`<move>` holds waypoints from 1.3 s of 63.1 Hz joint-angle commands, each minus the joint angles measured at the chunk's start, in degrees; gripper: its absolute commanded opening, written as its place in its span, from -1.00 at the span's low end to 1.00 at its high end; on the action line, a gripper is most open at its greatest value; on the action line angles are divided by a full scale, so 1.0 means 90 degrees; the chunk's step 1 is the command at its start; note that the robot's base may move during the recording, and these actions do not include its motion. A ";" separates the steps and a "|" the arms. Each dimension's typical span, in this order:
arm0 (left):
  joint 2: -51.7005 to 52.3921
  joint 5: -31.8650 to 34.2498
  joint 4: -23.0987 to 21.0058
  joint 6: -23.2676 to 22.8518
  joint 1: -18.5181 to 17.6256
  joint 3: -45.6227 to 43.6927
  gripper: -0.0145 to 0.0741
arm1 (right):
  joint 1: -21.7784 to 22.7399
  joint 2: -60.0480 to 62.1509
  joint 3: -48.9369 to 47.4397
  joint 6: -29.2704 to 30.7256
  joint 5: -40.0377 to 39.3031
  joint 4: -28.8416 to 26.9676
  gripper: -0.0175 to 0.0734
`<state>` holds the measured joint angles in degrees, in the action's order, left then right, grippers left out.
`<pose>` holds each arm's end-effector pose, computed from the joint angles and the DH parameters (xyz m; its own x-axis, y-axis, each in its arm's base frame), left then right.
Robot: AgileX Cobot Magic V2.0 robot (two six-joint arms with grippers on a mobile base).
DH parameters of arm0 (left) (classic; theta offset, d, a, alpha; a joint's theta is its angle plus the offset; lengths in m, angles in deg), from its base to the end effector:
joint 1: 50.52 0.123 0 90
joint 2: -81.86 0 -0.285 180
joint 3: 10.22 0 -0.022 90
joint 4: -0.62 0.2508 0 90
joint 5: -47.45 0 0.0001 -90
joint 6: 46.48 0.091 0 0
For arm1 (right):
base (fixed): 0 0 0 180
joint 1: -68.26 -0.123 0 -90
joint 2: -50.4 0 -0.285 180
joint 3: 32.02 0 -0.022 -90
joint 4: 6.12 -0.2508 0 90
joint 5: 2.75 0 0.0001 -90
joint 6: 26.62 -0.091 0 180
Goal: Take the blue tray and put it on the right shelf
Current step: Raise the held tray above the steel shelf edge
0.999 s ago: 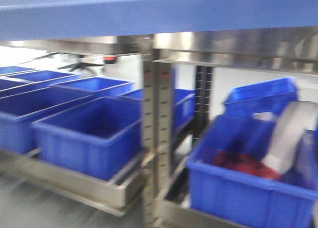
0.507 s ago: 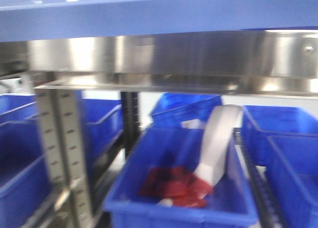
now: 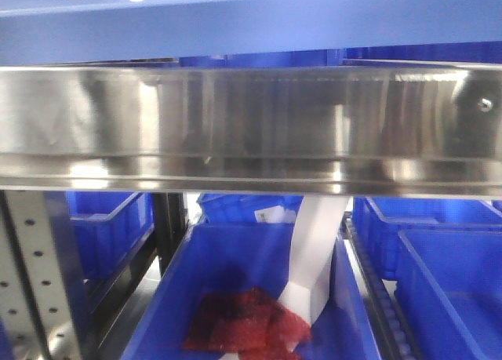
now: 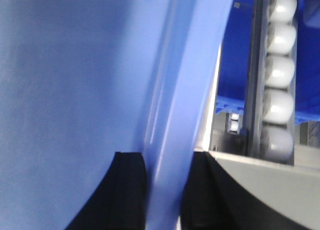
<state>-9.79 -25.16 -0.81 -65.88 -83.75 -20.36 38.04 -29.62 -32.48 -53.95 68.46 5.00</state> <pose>0.2436 -0.1622 0.3848 -0.8967 0.1821 -0.4034 0.2683 0.9485 -0.1682 0.2134 0.1051 0.3929 -0.8558 -0.0410 -0.5156 -0.0796 0.9954 0.0530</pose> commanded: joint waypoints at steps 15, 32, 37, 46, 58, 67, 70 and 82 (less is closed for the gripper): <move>0.0191 -0.0445 -0.0462 0.0218 -0.0128 -0.0181 -0.78 | -0.0077 0.0175 -0.0189 0.0214 -0.0692 -0.0219 -0.49; 0.0191 -0.0445 -0.0462 0.0218 -0.0128 -0.0181 -0.78 | -0.0077 0.0175 -0.0189 0.0214 -0.0692 -0.0219 -0.49; 0.0191 -0.0445 -0.0462 0.0218 -0.0128 -0.0181 -0.78 | -0.0077 0.0175 -0.0189 0.0214 -0.0692 -0.0219 -0.49; 0.0191 -0.0445 -0.0462 0.0218 -0.0128 -0.0181 -0.78 | -0.0077 0.0175 -0.0189 0.0214 -0.0692 -0.0219 -0.49; 0.0191 -0.0445 -0.0462 0.0218 -0.0128 -0.0181 -0.78 | -0.0077 0.0175 -0.0189 0.0214 -0.0692 -0.0219 -0.49; 0.0191 -0.0445 -0.0462 0.0218 -0.0128 -0.0181 -0.78 | -0.0077 0.0175 -0.0189 0.0214 -0.0692 -0.0219 -0.49; 0.0191 -0.0445 -0.0462 0.0218 -0.0128 -0.0181 -0.78 | -0.0077 0.0175 -0.0189 0.0214 -0.0692 -0.0219 -0.49; 0.0191 -0.0445 -0.0462 0.0218 -0.0128 -0.0181 -0.78 | -0.0077 0.0175 -0.0189 0.0214 -0.0692 -0.0219 -0.49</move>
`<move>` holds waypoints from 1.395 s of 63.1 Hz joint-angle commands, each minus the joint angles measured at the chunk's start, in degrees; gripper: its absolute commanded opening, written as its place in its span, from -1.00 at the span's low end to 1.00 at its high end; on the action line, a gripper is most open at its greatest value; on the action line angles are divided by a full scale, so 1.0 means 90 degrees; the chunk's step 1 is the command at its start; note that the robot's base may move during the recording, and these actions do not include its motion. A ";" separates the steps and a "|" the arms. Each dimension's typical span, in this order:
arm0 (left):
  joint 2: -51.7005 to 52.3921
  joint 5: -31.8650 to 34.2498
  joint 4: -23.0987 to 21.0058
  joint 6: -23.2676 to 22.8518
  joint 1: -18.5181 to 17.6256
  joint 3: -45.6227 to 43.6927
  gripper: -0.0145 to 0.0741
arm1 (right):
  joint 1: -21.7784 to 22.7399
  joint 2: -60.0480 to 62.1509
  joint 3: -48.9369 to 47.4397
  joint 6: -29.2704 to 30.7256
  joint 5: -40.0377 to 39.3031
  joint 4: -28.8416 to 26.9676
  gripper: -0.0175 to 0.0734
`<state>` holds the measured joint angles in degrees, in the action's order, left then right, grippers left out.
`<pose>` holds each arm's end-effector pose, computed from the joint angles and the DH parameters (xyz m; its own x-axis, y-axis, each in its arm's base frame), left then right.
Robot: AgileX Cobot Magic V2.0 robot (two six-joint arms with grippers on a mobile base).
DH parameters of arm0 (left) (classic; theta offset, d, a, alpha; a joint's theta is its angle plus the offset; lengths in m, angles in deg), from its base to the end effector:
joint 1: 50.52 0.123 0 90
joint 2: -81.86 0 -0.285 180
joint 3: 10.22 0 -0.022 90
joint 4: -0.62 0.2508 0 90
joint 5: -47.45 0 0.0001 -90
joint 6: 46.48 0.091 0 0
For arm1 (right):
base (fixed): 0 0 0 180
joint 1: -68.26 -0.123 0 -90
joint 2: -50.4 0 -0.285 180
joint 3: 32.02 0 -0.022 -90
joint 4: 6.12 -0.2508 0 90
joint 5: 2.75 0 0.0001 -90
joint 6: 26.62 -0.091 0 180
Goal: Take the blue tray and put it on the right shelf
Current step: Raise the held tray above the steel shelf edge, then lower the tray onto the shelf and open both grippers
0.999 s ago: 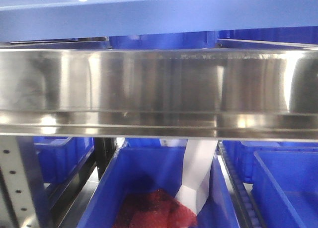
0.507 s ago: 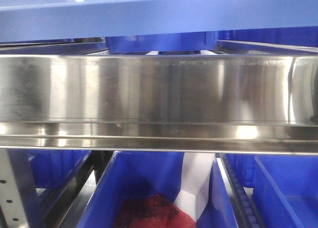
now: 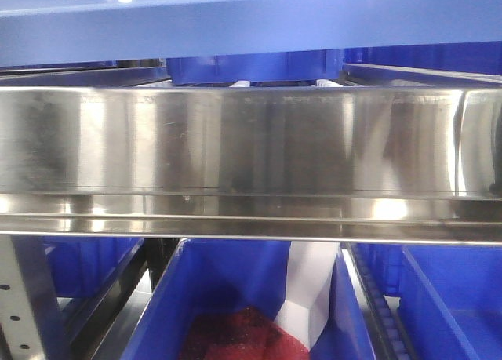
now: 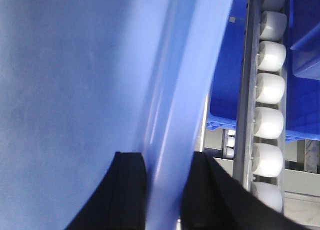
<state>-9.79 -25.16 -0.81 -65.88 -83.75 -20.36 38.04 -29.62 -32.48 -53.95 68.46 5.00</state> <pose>0.2436 -0.1622 0.3848 -0.8967 0.1821 -0.4034 0.2683 0.9485 -0.1682 0.2134 0.1051 0.3929 -0.8558 -0.0410 -0.5156 -0.0796 0.9954 0.0530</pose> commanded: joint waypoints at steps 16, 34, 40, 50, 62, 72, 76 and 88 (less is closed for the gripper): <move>0.0188 -0.0369 -0.0462 0.0218 -0.0128 -0.0181 -0.78 | -0.0077 0.0175 -0.0189 0.0214 -0.0692 -0.0219 -0.49; 0.0177 -0.0137 -0.0439 0.0551 -0.0110 -0.0281 -0.78 | -0.0077 0.0175 -0.0250 0.0226 -0.0861 -0.0219 -0.49; 0.0162 -0.0066 -0.0439 0.0736 0.0069 -0.0513 -0.78 | -0.0077 0.0128 -0.0476 0.0320 -0.0934 -0.0225 -0.49; -0.0068 -0.0022 -0.0424 0.0766 0.0628 -0.1213 -0.78 | -0.0048 -0.0289 -0.1248 0.0434 -0.0806 -0.0225 -0.49; -0.0705 0.0078 -0.0424 0.1077 0.1108 -0.1673 -0.78 | 0.0016 -0.1237 -0.2152 0.0453 -0.0711 -0.0225 -0.49; -0.1190 0.0273 -0.0424 0.1073 0.1181 -0.1673 -0.78 | 0.0186 -0.1931 -0.2374 0.0453 -0.0744 -0.0225 -0.49; -0.1372 0.0390 -0.0424 0.1118 0.1181 -0.1673 -0.78 | 0.0227 -0.2187 -0.2374 0.0453 -0.0744 -0.0225 -0.49; -0.1712 0.0596 -0.0424 0.1224 0.1211 -0.1673 -0.78 | 0.0316 -0.2716 -0.2374 0.0453 -0.0772 -0.0256 -0.49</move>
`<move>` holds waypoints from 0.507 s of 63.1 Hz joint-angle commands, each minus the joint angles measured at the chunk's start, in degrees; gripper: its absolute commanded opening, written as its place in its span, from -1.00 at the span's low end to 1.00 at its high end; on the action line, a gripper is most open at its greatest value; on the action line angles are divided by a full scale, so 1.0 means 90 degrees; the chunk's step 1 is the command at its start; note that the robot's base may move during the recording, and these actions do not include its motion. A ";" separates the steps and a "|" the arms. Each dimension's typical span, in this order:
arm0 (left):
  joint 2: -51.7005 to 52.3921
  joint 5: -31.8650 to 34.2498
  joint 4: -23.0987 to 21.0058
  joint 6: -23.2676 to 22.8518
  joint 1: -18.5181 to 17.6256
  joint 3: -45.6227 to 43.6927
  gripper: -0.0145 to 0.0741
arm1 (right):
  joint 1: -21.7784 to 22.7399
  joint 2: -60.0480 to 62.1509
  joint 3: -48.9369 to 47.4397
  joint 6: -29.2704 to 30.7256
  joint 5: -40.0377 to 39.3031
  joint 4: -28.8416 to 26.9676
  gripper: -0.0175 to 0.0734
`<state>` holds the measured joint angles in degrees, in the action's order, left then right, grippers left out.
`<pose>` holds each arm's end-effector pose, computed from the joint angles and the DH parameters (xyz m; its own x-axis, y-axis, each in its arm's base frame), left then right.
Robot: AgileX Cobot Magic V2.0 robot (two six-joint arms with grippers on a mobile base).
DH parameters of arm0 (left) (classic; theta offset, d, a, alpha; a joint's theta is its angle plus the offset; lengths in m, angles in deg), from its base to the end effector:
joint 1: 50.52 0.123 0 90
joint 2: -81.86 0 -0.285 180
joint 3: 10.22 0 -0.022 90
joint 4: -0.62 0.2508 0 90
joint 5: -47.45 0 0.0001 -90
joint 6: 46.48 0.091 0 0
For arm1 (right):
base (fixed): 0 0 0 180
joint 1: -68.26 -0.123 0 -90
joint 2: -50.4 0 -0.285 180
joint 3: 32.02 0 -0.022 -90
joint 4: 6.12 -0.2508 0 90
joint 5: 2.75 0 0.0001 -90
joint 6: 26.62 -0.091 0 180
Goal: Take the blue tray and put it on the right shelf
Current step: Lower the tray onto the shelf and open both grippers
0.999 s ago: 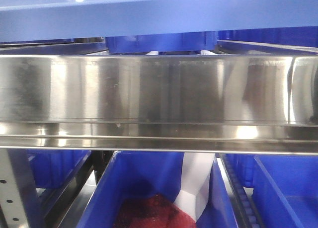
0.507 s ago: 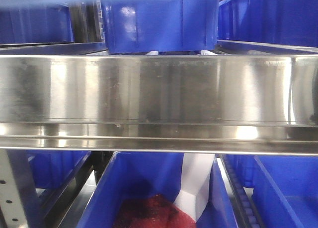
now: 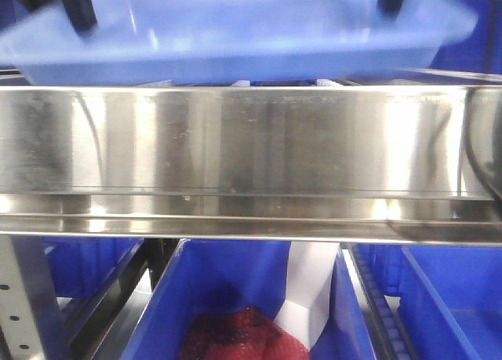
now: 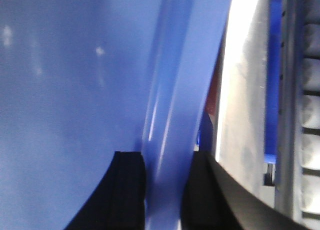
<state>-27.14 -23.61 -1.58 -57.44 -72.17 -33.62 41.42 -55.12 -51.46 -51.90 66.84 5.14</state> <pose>0.3493 -0.1422 0.3501 -0.9130 0.1448 -0.3814 0.2015 0.9730 -0.1129 0.3308 0.1487 0.3554 -0.8917 -0.0509 -0.4497 -0.0554 0.9985 -0.0031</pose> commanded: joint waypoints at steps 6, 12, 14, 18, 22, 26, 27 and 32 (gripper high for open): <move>0.0118 0.0448 -0.0322 0.0300 -0.0076 -0.0200 -0.75 | -0.0048 -0.0012 -0.0264 0.0226 -0.0584 -0.0280 -0.49; 0.0020 0.0448 -0.0283 0.0300 -0.0076 -0.0200 -0.60 | -0.0041 -0.0068 -0.0264 0.0226 -0.0552 -0.0280 -0.48; -0.0013 0.0454 -0.0271 0.0318 -0.0066 -0.0200 -0.50 | -0.0041 -0.0074 -0.0264 0.0226 -0.0552 -0.0280 -0.45; -0.0065 0.0454 -0.0271 0.0385 -0.0066 -0.0200 -0.30 | -0.0041 -0.0074 -0.0264 0.0226 -0.0567 -0.0280 -0.31; -0.0117 0.0479 -0.0271 0.0416 -0.0066 -0.0200 0.04 | -0.0041 -0.0074 -0.0264 0.0226 -0.0567 -0.0280 0.02; -0.0117 0.0532 -0.0271 0.0416 -0.0066 -0.0200 0.31 | -0.0041 -0.0074 -0.0264 0.0226 -0.0567 -0.0275 0.52; -0.0117 0.0544 -0.0271 0.0416 -0.0066 -0.0200 0.36 | -0.0041 -0.0074 -0.0264 0.0226 -0.0567 -0.0275 0.56; -0.0091 0.0566 -0.0271 0.0416 -0.0066 -0.0200 0.51 | -0.0041 -0.0074 -0.0264 0.0226 -0.0540 -0.0275 0.80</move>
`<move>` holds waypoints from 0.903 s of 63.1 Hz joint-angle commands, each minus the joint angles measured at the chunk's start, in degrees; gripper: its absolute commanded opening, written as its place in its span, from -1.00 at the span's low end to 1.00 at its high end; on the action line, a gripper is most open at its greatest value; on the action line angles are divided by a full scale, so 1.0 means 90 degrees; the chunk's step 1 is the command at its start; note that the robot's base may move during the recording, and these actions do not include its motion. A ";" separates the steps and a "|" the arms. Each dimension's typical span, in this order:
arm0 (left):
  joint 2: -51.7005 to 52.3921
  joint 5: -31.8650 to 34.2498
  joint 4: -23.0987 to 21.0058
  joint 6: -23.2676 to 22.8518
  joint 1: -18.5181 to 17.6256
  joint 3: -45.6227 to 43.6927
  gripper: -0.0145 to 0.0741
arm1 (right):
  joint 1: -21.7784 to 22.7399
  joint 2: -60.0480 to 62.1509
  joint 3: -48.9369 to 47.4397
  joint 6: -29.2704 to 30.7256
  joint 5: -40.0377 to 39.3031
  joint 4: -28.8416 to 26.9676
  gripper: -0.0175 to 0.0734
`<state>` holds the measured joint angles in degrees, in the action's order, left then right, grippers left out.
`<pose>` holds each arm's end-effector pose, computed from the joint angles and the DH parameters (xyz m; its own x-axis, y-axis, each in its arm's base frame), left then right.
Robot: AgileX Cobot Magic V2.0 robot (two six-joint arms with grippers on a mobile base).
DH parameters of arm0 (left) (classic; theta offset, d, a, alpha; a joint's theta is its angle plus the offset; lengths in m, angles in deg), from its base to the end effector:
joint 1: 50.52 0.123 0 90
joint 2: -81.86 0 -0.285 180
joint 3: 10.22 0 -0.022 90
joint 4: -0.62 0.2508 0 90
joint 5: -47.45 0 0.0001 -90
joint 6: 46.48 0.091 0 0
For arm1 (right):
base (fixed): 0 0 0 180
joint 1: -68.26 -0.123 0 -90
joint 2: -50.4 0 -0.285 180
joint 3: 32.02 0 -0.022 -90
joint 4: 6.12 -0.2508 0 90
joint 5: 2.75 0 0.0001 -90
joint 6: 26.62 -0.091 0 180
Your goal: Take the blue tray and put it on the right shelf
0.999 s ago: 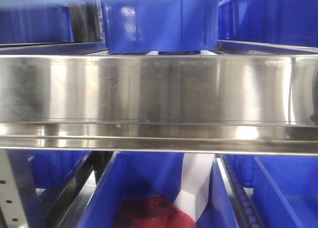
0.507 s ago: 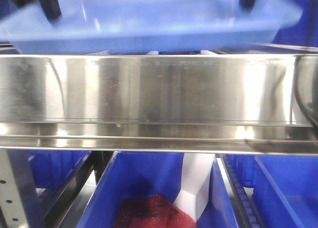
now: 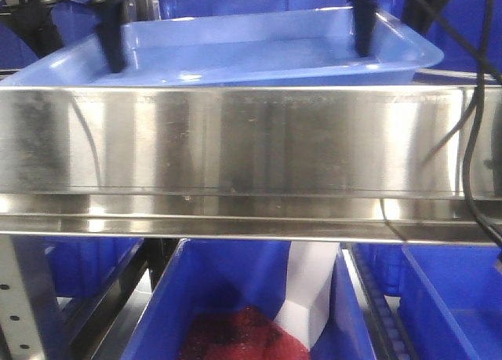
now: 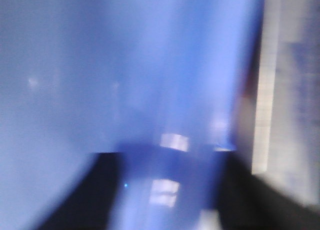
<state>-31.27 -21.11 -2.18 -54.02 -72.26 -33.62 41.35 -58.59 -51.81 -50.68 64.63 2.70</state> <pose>0.3665 -0.1506 0.3238 -0.9107 0.2030 -0.3599 0.2529 0.9626 -0.0969 0.3440 0.1602 0.3354 -0.9044 -0.0676 -0.4213 -0.0839 0.9963 0.0202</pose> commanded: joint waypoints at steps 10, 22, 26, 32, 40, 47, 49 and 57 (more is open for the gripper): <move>0.0517 0.0288 -0.0147 0.0039 -0.0056 -0.0200 0.51 | -0.0033 0.0418 -0.0225 0.0084 -0.0314 -0.0003 0.77; 0.0723 0.0246 0.0125 0.0077 -0.0056 -0.0200 0.51 | -0.0033 0.0589 -0.0225 0.0084 -0.0235 0.0404 0.78; 0.0723 0.0136 0.0188 0.0077 -0.0056 -0.0200 0.51 | -0.0033 0.0589 -0.0225 0.0084 -0.0101 0.0613 0.78; 0.0784 0.0030 0.0186 0.0077 -0.0056 -0.0200 0.51 | -0.0033 0.0631 -0.0225 0.0084 -0.0004 0.0646 0.78; 0.1153 0.0049 0.0186 0.0077 -0.0056 -0.0173 0.50 | -0.0093 0.1008 -0.0225 0.0078 -0.0241 0.0646 0.71; 0.1773 0.0310 0.0186 0.0077 -0.0056 0.0072 0.32 | -0.0180 0.1561 -0.0119 0.0092 -0.0450 0.0646 0.41; 0.1979 0.0427 0.0186 0.0088 -0.0056 0.0203 0.23 | -0.0202 0.1727 -0.0059 0.0092 -0.0509 0.0646 0.27; 0.3137 0.1121 0.0128 0.0087 -0.0056 0.1190 -0.21 | -0.0305 0.2650 0.0552 0.0139 -0.0930 0.0646 -0.34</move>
<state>-10.92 -16.70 -0.47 -53.58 -72.35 -26.07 39.02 -41.64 -48.54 -50.19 61.15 6.46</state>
